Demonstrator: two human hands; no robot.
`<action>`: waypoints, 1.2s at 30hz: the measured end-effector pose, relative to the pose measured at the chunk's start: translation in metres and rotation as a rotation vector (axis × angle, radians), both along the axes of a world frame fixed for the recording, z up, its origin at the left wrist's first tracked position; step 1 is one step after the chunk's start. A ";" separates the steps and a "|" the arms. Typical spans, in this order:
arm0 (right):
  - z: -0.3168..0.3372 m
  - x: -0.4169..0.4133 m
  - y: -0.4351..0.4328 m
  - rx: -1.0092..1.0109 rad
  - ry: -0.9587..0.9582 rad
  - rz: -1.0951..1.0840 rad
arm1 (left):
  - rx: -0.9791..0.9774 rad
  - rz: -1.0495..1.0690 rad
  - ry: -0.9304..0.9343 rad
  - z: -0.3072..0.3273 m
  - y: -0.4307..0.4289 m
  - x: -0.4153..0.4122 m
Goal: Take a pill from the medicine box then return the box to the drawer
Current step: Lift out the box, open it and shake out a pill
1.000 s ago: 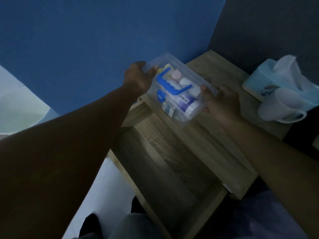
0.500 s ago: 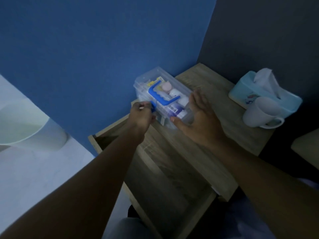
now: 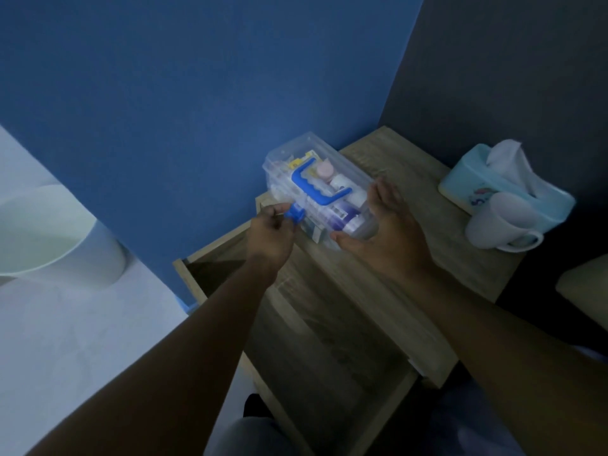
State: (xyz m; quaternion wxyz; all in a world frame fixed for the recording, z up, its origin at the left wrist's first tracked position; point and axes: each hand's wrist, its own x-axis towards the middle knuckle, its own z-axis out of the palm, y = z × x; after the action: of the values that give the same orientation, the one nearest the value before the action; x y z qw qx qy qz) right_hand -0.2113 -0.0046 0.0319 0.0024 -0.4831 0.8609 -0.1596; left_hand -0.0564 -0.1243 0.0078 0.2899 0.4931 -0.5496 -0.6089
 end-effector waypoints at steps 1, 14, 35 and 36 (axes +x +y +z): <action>0.001 0.000 0.000 0.009 0.003 -0.003 | -0.043 -0.040 -0.036 -0.002 0.002 0.002; 0.062 0.000 0.001 -0.189 -0.446 0.025 | -0.326 -0.376 -0.467 0.042 -0.005 0.031; 0.034 -0.077 -0.022 -0.330 -0.298 -0.364 | -0.863 -0.714 -0.907 0.024 -0.001 0.000; 0.028 -0.076 -0.024 -0.302 -0.312 -0.389 | -0.866 -0.713 -0.910 0.024 -0.001 -0.001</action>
State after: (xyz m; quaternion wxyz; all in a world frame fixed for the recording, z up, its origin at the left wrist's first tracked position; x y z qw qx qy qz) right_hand -0.2871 -0.0286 0.0599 0.0322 -0.2732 0.8931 -0.3558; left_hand -0.0575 -0.1249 0.0317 -0.0145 0.3294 -0.9353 -0.1282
